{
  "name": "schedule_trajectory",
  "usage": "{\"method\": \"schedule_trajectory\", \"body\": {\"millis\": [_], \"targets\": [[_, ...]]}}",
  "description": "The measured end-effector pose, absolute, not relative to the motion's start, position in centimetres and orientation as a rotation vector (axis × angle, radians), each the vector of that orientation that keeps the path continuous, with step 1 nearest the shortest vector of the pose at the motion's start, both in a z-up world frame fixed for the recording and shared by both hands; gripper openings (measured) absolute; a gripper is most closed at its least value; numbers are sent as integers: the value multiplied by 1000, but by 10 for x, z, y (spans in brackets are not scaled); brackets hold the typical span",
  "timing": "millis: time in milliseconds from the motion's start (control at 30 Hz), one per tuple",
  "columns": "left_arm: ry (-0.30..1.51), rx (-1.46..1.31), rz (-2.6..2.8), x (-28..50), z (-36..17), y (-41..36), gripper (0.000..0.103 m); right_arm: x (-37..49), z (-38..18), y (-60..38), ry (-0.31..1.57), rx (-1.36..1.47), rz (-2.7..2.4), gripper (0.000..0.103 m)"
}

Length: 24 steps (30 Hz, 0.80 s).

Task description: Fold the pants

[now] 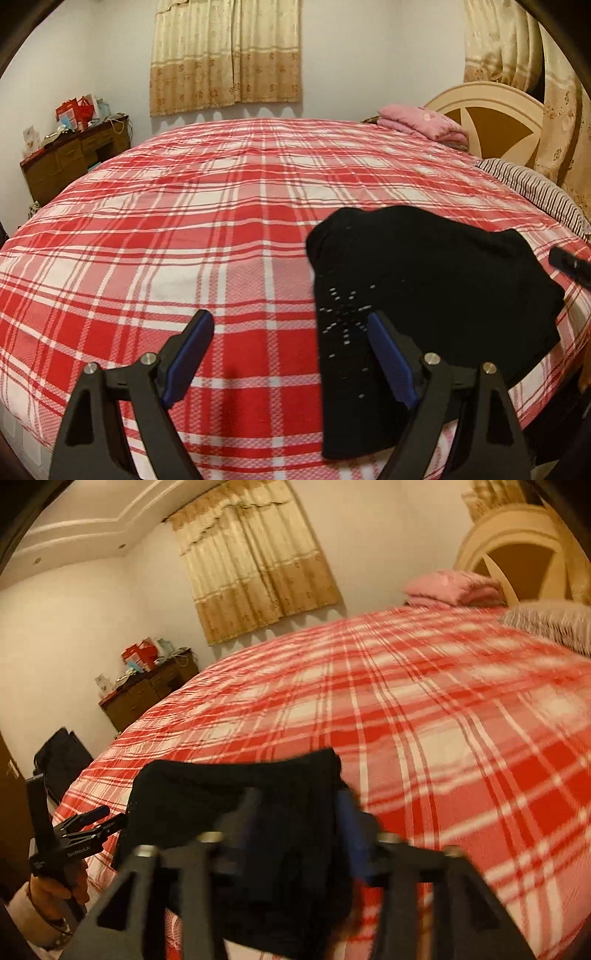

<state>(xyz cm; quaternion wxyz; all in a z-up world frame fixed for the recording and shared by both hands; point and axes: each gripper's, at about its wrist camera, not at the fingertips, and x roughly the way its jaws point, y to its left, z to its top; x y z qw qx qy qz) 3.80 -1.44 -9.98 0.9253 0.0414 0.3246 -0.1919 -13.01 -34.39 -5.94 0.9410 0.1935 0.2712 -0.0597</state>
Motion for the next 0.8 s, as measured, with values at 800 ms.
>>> {"method": "schedule_trajectory", "body": {"millis": [800], "targets": [[829, -12, -525, 48, -127, -50, 103, -120, -95, -313, 707, 337, -117, 61]]}}
